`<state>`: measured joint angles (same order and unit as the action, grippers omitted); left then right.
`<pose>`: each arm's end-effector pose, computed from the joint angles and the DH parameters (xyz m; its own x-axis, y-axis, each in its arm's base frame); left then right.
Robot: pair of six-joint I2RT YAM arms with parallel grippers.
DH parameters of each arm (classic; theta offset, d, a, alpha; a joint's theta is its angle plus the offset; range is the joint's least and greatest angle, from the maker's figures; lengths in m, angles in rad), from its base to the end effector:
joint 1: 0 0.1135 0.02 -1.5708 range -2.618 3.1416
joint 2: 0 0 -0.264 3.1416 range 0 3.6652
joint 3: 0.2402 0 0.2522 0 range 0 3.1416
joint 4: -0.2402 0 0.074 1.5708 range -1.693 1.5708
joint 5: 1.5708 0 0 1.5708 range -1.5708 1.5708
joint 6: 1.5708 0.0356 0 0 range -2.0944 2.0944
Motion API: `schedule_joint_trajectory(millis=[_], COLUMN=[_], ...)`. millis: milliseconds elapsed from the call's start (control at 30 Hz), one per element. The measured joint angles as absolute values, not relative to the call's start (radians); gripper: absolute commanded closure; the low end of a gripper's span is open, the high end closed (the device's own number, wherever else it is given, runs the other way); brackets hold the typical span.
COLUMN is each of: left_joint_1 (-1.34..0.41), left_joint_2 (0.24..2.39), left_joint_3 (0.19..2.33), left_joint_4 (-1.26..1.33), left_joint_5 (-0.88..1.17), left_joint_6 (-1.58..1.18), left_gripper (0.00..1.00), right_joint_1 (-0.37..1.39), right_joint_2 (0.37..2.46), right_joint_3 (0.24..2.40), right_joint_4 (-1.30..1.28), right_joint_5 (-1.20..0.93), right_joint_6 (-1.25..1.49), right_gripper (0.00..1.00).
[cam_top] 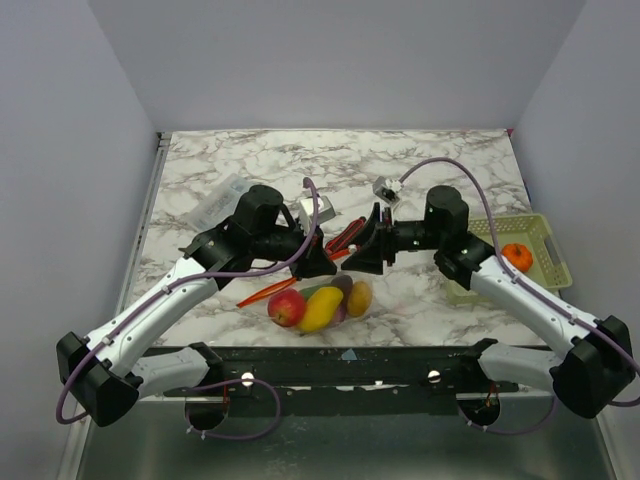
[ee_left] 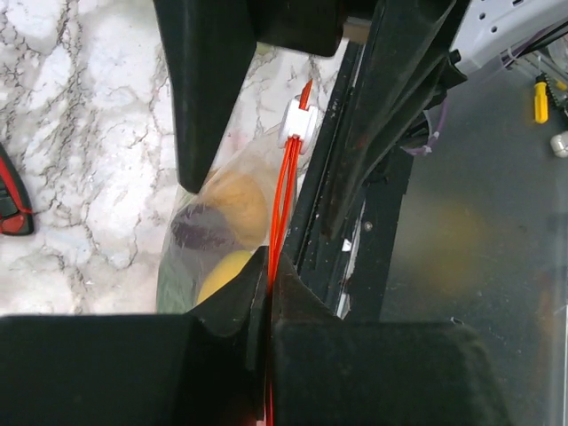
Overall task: Place the food in the zip-top bag and seal the zipper
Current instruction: Zip the zipper food storage bag at the center of the board.
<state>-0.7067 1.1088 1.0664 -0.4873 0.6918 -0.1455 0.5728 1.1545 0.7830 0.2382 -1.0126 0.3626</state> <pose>0.1656 -0.1712 0.3481 -0.5134 0.2915 -0.8071 0.8533 0.2734 -0.4440 0.1982 0.1637 0.3096 -0.4569 -0.0711 -0.8867 -0.8893 0.0157 0.4570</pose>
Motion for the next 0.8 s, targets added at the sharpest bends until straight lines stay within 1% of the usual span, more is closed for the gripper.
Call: schedule_joint_trajectory(millis=[100,167,233,333,400,467,600,733,800], left_joint_1=[-0.707,-0.707,-0.706,-0.706,-0.706,-0.706,-0.706,-0.706,-0.706], left_joint_2=[1.117,1.118,1.120,1.125,1.130,1.134,1.137,1.137,1.137], left_joint_3=[1.085,1.086,1.086,1.086,1.086,1.086,1.086,1.086,1.086], left_joint_4=[-0.514,-0.526,-0.534,-0.546,-0.552,-0.558,-0.564,-0.566,-0.566], left_joint_5=[0.676,0.667,0.665,0.665,0.665,0.666,0.667,0.667,0.668], left_joint_6=[-0.121,-0.105,-0.093,-0.080,-0.074,-0.071,-0.069,-0.067,-0.067], left_gripper=[1.00,1.00,1.00,1.00,1.00,1.00,1.00,1.00,1.00], right_joint_1=[0.573,0.573,0.573,0.573,0.573,0.573,0.575,0.591,0.608], right_joint_2=[1.156,1.157,1.162,1.190,1.220,1.253,1.316,1.351,1.362], right_joint_3=[0.904,0.993,1.083,1.209,1.287,1.355,1.461,1.494,1.494], right_joint_4=[0.028,-0.095,-0.214,-0.374,-0.476,-0.567,-0.715,-0.808,-0.839], right_joint_5=[-0.916,-0.873,-0.853,-0.846,-0.848,-0.854,-0.869,-0.883,-0.884], right_joint_6=[0.289,0.237,0.175,0.065,-0.007,-0.073,-0.175,-0.236,-0.251], right_gripper=[0.35,0.37,0.42,0.55,0.60,0.62,0.62,0.62,0.64])
